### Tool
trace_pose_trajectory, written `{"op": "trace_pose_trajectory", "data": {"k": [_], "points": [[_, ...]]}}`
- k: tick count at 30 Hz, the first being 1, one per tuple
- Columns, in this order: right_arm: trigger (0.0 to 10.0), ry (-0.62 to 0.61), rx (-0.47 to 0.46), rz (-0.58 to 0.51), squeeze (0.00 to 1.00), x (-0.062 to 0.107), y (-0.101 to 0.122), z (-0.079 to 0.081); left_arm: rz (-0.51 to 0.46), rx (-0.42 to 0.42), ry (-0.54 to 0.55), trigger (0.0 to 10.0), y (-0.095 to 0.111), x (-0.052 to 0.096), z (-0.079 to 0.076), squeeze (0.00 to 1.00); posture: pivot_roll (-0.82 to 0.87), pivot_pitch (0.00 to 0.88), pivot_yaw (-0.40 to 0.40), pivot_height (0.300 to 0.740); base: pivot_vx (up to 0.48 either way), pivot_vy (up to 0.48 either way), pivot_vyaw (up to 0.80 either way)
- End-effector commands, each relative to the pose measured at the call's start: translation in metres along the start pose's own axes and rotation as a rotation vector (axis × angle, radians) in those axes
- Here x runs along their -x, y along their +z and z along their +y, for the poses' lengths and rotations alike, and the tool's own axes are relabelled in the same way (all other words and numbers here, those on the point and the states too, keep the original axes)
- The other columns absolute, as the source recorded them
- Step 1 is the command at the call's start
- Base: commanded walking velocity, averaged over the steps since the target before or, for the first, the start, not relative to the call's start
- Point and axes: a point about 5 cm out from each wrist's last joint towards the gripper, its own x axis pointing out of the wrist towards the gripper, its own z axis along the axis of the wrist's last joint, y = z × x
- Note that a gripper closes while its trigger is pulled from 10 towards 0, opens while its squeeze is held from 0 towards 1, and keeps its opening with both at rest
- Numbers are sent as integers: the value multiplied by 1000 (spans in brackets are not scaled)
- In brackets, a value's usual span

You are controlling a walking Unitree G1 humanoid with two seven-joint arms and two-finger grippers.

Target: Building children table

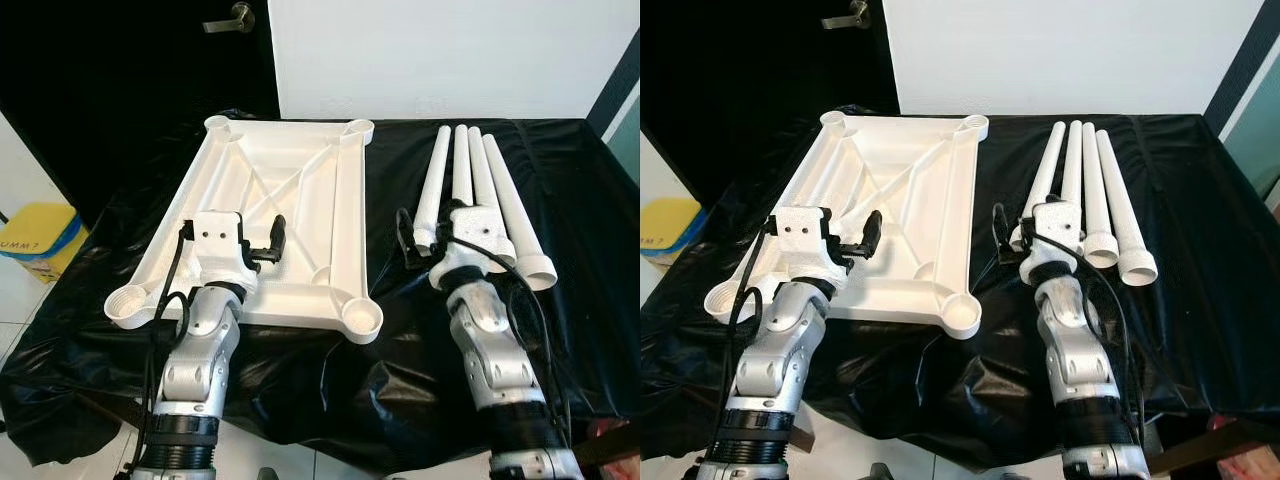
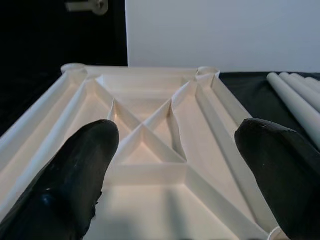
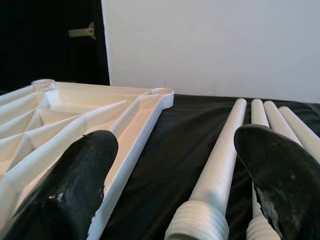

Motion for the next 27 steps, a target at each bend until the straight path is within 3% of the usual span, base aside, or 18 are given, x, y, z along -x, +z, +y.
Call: {"op": "trace_pose_trajectory", "data": {"k": [1, 13, 27], "points": [[10000, -15, -6, 35, 0, -4, -5, -1, -5, 1, -61, 10000, 4, -1, -5, 0, -44, 79, 20, 740, 0, 0, 0], [10000, -42, -15, 45, 0, -18, -4, 4, 9, 17, -58, 10000, 6, -1, 0, 0, -28, 107, 16, 740, 0, 0, 0], [10000, -42, -18, 29, 0, -14, -6, 4, 28, 24, -53, 10000, 4, -1, 2, 0, -29, 109, 27, 740, 0, 365, 0]]}}
